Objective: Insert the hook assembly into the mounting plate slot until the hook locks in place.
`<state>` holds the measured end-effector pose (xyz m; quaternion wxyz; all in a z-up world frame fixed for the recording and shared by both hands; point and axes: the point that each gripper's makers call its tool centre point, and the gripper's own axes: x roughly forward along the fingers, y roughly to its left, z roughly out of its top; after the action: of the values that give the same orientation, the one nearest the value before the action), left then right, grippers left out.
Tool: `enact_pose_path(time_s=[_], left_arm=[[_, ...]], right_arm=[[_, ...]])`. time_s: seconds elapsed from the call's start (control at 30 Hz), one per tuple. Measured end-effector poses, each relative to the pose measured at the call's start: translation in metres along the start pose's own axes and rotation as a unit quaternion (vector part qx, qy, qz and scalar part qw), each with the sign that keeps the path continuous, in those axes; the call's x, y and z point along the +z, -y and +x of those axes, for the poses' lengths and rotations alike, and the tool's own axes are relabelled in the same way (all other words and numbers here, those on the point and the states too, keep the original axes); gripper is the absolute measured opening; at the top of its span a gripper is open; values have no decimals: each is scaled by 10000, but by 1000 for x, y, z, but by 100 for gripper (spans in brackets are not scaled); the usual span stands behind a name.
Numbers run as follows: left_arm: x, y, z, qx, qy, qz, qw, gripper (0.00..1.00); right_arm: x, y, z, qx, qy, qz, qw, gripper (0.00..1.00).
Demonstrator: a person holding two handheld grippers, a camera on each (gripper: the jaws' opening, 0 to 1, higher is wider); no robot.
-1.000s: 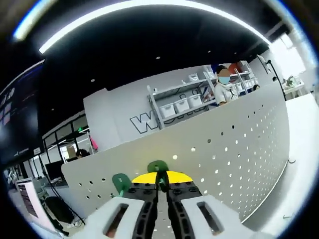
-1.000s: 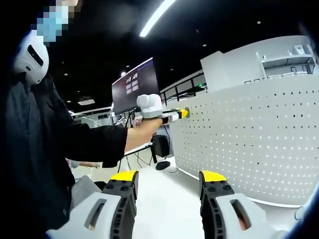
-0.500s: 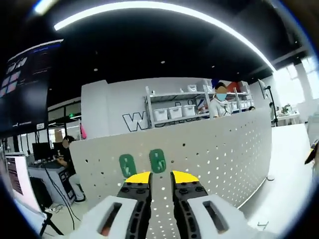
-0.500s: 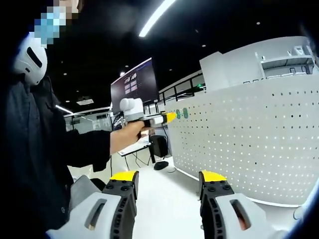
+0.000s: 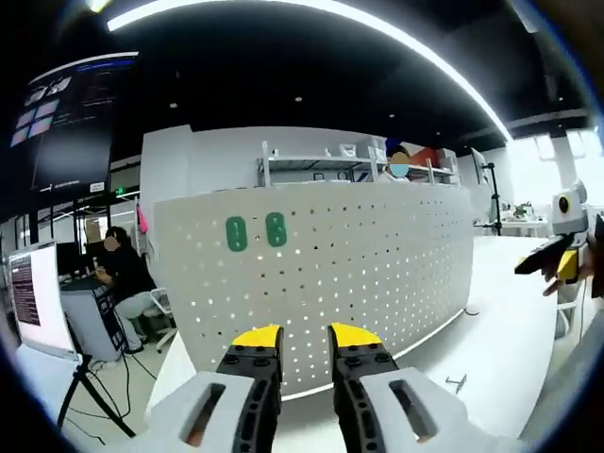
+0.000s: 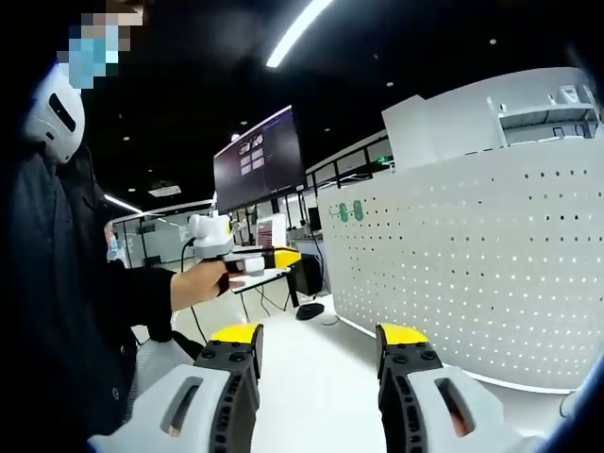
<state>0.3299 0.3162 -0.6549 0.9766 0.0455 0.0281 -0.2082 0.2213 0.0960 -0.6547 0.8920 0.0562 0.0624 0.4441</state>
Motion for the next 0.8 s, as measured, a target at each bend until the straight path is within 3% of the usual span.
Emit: enact_pose_path(time_s=[0.13,0.23,0.37,0.57,0.8], left_arm=[[-13,6,-15,-11,-80,-115,9999,19],[-18,22,-25,-136,-102,-77,9998,19],[-23,34,-32,-289,-98,-26,9995,19],[-31,53,-40,-491,-105,-90,9987,18],[-48,62,-40,-604,-235,-124,9978,17]], right_arm=[[-4,2,3,6,-55,2,10000,48],[-5,7,3,-34,-67,-13,10000,48],[-6,24,0,-207,-143,-84,9996,47],[-20,57,2,-571,-564,-399,9960,46],[-51,68,42,-378,-972,-428,9936,45]])
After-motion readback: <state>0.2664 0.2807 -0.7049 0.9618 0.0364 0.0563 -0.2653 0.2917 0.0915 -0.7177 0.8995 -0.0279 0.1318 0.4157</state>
